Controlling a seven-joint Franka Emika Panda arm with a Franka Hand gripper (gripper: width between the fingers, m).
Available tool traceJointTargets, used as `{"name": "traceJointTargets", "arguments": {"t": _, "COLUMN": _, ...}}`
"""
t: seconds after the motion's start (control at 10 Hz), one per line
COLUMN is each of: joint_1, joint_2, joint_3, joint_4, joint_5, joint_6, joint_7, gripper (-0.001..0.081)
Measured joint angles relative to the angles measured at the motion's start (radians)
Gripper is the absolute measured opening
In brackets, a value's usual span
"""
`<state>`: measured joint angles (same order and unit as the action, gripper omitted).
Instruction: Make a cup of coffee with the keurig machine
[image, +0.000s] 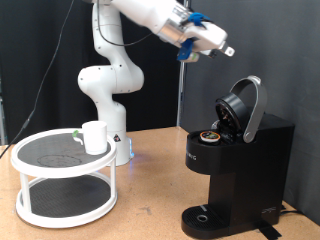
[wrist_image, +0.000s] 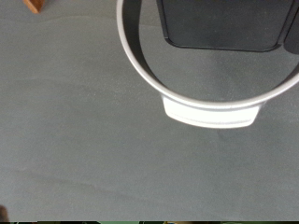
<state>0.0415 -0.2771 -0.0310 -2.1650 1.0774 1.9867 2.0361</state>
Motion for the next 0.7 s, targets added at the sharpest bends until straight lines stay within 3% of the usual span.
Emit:
{"name": "traceJointTargets", "arguments": {"t": 0.3, "joint_1": 0.006, "joint_2": 0.037, "joint_3": 0.081, "joint_4": 0.049, "joint_5": -0.043, "joint_6": 0.108, "joint_7": 0.11, "gripper": 0.0735}}
{"name": "traceJointTargets", "arguments": {"t": 0.7, "joint_1": 0.01, "joint_2": 0.04, "joint_3": 0.091, "joint_4": 0.056, "joint_5": 0.01, "joint_6": 0.141, "joint_7": 0.083, "gripper": 0.0735}}
